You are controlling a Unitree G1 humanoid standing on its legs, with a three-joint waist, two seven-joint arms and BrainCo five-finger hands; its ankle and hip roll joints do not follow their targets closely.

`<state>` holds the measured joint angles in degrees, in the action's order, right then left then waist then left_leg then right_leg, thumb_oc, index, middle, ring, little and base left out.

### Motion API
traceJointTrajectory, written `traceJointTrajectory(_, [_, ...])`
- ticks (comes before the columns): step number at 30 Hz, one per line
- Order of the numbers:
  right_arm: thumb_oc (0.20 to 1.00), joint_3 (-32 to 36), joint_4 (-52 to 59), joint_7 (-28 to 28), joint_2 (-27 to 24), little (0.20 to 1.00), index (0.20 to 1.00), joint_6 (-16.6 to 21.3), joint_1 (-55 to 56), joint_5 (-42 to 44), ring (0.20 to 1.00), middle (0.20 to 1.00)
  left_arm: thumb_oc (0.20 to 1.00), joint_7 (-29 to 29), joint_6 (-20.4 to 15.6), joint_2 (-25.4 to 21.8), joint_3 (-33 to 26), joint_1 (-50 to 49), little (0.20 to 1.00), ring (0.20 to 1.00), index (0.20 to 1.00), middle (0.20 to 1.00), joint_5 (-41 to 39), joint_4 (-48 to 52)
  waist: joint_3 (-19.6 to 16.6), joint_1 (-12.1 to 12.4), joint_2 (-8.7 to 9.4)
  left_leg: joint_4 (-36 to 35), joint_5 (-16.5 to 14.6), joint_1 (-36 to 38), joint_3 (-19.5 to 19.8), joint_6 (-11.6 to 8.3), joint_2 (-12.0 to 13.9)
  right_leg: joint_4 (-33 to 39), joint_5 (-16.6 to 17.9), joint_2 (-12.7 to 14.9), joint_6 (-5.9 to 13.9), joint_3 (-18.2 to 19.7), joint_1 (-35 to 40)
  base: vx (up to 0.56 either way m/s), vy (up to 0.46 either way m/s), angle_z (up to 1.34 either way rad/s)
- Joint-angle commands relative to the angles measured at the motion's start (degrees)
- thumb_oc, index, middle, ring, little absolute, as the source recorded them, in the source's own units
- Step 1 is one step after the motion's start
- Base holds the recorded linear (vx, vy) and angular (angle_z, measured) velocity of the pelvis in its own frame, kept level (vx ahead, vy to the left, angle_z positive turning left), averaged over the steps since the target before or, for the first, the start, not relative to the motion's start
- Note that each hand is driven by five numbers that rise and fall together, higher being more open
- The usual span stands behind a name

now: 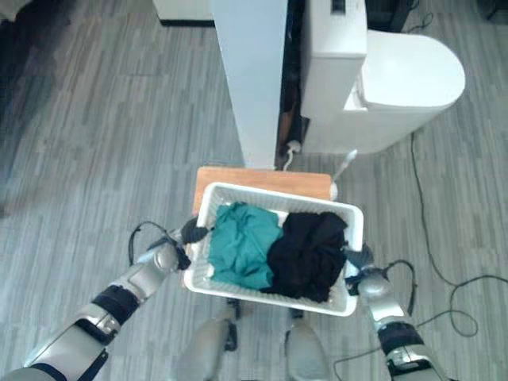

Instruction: Grab the laundry basket,head to the washer,open it,put in the laundry and shut it.

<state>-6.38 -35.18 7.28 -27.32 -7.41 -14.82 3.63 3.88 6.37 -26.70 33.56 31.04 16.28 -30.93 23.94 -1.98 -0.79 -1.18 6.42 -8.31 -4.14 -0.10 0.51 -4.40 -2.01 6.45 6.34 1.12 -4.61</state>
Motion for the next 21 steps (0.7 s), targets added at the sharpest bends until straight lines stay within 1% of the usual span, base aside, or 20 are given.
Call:
traceJointTrajectory(1, [0.200, 2.5, 1.7, -0.1, -6.6, 0.200, 0.200, 1.9, 2.5, -1.9, 0.200, 0.200, 0.200, -0.8, -3.9, 0.1, 0.3, 0.4, 0.200, 0.200, 0.200, 0.200, 2.4, 0.8, -8.4, -0.2, 2.43, 8.7, -11.0, -1.9, 2.0, -0.17, -0.5, -1.2, 5.7, 5.1, 3.97, -1.3, -5.8, -0.01, 0.145, -0.06])
traceJointTrajectory(2, [0.200, 3.8, 1.0, 0.0, -7.6, 0.200, 0.200, 1.8, 2.5, -1.6, 0.200, 0.200, 0.200, -1.0, -4.1, -0.1, 0.0, 0.3, 0.200, 0.200, 0.200, 0.200, 2.1, 0.6, -8.8, -0.7, 2.54, 8.4, -11.3, -1.2, 1.8, 0.08, -0.8, -1.3, 6.8, 5.4, 4.41, -0.9, -6.1, -0.08, 0.116, -0.17])
traceJointTrajectory(3, [0.200, 5.0, -0.1, 0.0, -9.6, 0.200, 0.200, 1.6, 1.6, -1.4, 0.200, 0.200, 0.200, -1.3, -4.3, -0.4, -0.3, 0.4, 0.200, 0.200, 0.200, 0.200, 1.5, 0.0, -8.9, -1.1, 2.66, 8.5, -11.6, -0.8, 0.5, 0.28, -1.4, -0.9, 9.9, 6.3, 5.86, -0.5, -7.1, -0.08, 0.117, -0.28])
traceJointTrajectory(4, [0.200, 5.0, -0.2, -0.1, -9.7, 0.200, 0.200, 1.6, 1.5, -1.3, 0.200, 0.200, 0.200, -1.3, -4.3, -0.4, -0.4, 0.5, 0.200, 0.200, 0.200, 0.200, 1.5, 0.0, -8.8, -0.9, 2.63, 8.6, -11.6, -0.8, 0.3, 0.34, -1.4, -0.8, 10.1, 6.3, 5.94, -0.4, -7.2, -0.12, 0.100, -0.34])
traceJointTrajectory(5, [0.200, 5.3, -0.7, 0.3, -10.5, 0.200, 0.200, 1.6, 0.6, -0.9, 0.200, 0.200, 0.200, -1.3, -4.2, -0.7, -0.4, 0.8, 0.200, 0.200, 0.200, 0.200, 1.5, -0.3, -8.8, -0.7, 2.35, 9.1, -11.5, -1.0, -0.5, 0.53, -1.1, -1.1, 9.6, 6.3, 6.00, -1.2, -7.5, -0.18, 0.108, -0.43])
traceJointTrajectory(6, [0.200, 6.0, -1.8, 0.4, -11.8, 0.200, 0.200, 2.2, -0.6, 0.5, 0.200, 0.200, 0.200, -1.4, -3.9, -2.0, -0.6, 0.9, 0.200, 0.200, 0.200, 0.200, 1.2, -0.3, -8.7, 0.1, 1.30, 9.4, -11.1, -1.1, -2.7, 0.90, 0.1, -5.8, 6.7, 6.3, 5.27, -5.1, -7.4, -0.22, 0.164, -0.57])
traceJointTrajectory(8, [0.200, 5.8, -3.9, 0.3, -12.1, 0.200, 0.200, 2.6, -1.6, 2.3, 0.200, 0.200, 0.200, -1.7, -3.9, -3.2, -0.4, 0.8, 0.200, 0.200, 0.200, 0.200, 1.0, -0.7, -9.5, 1.4, 0.31, 9.2, -10.3, -0.6, -5.3, 1.59, 1.1, -13.3, 3.2, 6.7, 4.35, -10.2, -5.9, -0.20, 0.170, -1.00])
traceJointTrajectory(9, [0.200, 5.2, -4.5, -0.1, -12.2, 0.200, 0.200, 2.6, -2.2, 2.6, 0.200, 0.200, 0.200, -1.7, -3.8, -4.1, -0.6, 0.4, 0.200, 0.200, 0.200, 0.200, 0.9, -1.0, -10.2, 2.1, 0.09, 8.9, -9.6, -0.5, -6.9, 2.07, 1.4, -16.7, 1.8, 6.8, 4.10, -12.3, -4.6, -0.13, 0.094, -1.12])
traceJointTrajectory(10, [0.200, 5.1, -4.6, -0.1, -12.2, 0.200, 0.200, 2.6, -2.3, 2.6, 0.200, 0.200, 0.200, -1.7, -3.8, -4.1, -0.7, 0.4, 0.200, 0.200, 0.200, 0.200, 0.9, -0.9, -10.2, 2.2, 0.13, 8.8, -9.3, -0.5, -7.0, 2.08, 1.5, -16.7, 1.9, 6.8, 3.99, -12.2, -4.7, -0.16, 0.128, -0.99])
traceJointTrajectory(11, [0.200, 4.5, -5.0, -1.4, -12.2, 0.200, 0.200, 2.6, -2.7, 3.0, 0.200, 0.200, 0.200, -2.1, -3.6, -5.6, -2.0, -2.0, 0.200, 0.200, 0.200, 0.200, 0.3, -1.0, -11.9, 3.5, -0.06, 8.0, -8.9, 0.1, -9.7, 2.86, 1.6, -20.7, -0.2, 7.2, 3.50, -14.3, -1.5, -0.17, 0.096, -0.82])
traceJointTrajectory(13, [0.200, 4.0, -6.9, -2.3, -12.1, 0.200, 0.200, 2.8, -3.4, 4.2, 0.200, 0.200, 0.200, -2.0, -3.6, -6.8, -3.4, -4.6, 0.200, 0.200, 0.200, 0.200, -1.0, -1.3, -14.1, 5.0, 0.36, 6.7, -7.7, 0.1, -12.6, 3.52, 1.5, -23.9, 0.2, 7.4, 3.86, -14.8, 2.2, -0.21, 0.059, -0.87])
traceJointTrajectory(14, [0.200, 3.5, -7.8, -2.5, -12.2, 0.200, 0.200, 2.9, -3.9, 4.8, 0.200, 0.200, 0.200, -1.8, -3.6, -7.2, -3.8, -5.8, 0.200, 0.200, 0.200, 0.200, -1.6, -1.6, -15.1, 5.8, 0.81, 6.3, -6.8, -0.5, -14.1, 3.47, 1.4, -23.6, 0.8, 7.5, 4.14, -14.4, 4.2, -0.13, -0.002, -1.24])
traceJointTrajectory(15, [0.200, 3.3, -7.9, -2.5, -12.2, 0.200, 0.200, 2.9, -4.0, 4.8, 0.200, 0.200, 0.200, -1.8, -3.7, -7.2, -3.8, -6.0, 0.200, 0.200, 0.200, 0.200, -1.6, -1.5, -15.1, 6.0, 0.87, 6.1, -6.8, -0.3, -14.4, 3.47, 1.4, -23.5, 0.9, 7.5, 4.21, -14.1, 4.3, -0.16, -0.037, -1.40])
traceJointTrajectory(16, [0.200, 2.8, -9.5, -2.6, -12.1, 0.200, 0.200, 3.0, -5.0, 5.5, 0.200, 0.200, 0.200, -1.6, -3.7, -7.5, -4.5, -7.3, 0.200, 0.200, 0.200, 0.200, -2.4, -2.2, -16.2, 6.9, 1.49, 5.7, -6.1, -1.0, -16.1, 3.42, 1.5, -23.0, 1.4, 7.8, 4.64, -14.0, 6.7, -0.19, -0.099, -1.29])
traceJointTrajectory(17, [0.200, 2.0, -11.2, -3.1, -11.9, 0.200, 0.200, 2.8, -6.4, 5.7, 0.200, 0.200, 0.200, -1.6, -3.7, -7.4, -5.3, -8.8, 0.200, 0.200, 0.200, 0.200, -3.6, -3.3, -17.6, 8.1, 2.62, 4.3, -6.2, -2.0, -16.9, 2.78, 1.2, -21.7, 2.6, 8.5, 6.03, -13.2, 9.4, -0.29, -0.163, -1.04])
traceJointTrajectory(18, [0.200, 1.2, -12.0, -3.3, -12.0, 0.200, 0.200, 2.8, -7.5, 5.9, 0.200, 0.200, 0.200, -1.2, -3.8, -7.3, -6.0, -9.4, 0.200, 0.200, 0.200, 0.200, -4.2, -4.1, -18.1, 8.8, 3.09, 3.7, -5.1, -2.7, -18.2, 2.33, 1.9, -20.2, 3.4, 8.3, 6.26, -12.7, 10.5, -0.20, -0.136, -1.13])
traceJointTrajectory(19, [0.200, 1.1, -12.1, -3.3, -12.0, 0.200, 0.200, 2.8, -7.6, 5.9, 0.200, 0.200, 0.200, -1.2, -3.8, -7.3, -6.0, -9.4, 0.200, 0.200, 0.200, 0.200, -4.2, -4.1, -18.1, 8.8, 3.07, 3.7, -5.1, -2.6, -18.2, 2.32, 1.9, -20.2, 3.4, 8.3, 6.26, -12.6, 10.5, -0.20, -0.162, -1.18])
traceJointTrajectory(20, [0.200, 0.4, -13.1, -3.4, -12.1, 0.200, 0.200, 2.8, -8.7, 6.3, 0.200, 0.200, 0.200, -1.0, -3.8, -6.8, -6.3, -9.4, 0.200, 0.200, 0.200, 0.200, -4.7, -5.2, -18.2, 9.1, 3.58, 4.0, -4.1, -4.0, -19.2, 1.66, 3.1, -18.1, 1.7, 7.4, 5.94, -12.3, 11.8, -0.23, -0.200, -1.12])
traceJointTrajectory(21, [0.200, -0.4, -13.2, -3.5, -11.7, 0.200, 0.200, 2.9, -9.5, 6.9, 0.200, 0.200, 0.200, -0.9, -4.0, -6.6, -6.6, -9.7, 0.200, 0.200, 0.200, 0.200, -5.3, -5.7, -18.0, 9.2, 3.71, 4.2, -2.8, -5.0, -19.9, 0.87, 4.5, -16.4, -0.3, 6.7, 5.51, -11.9, 11.5, -0.32, -0.280, -0.93])
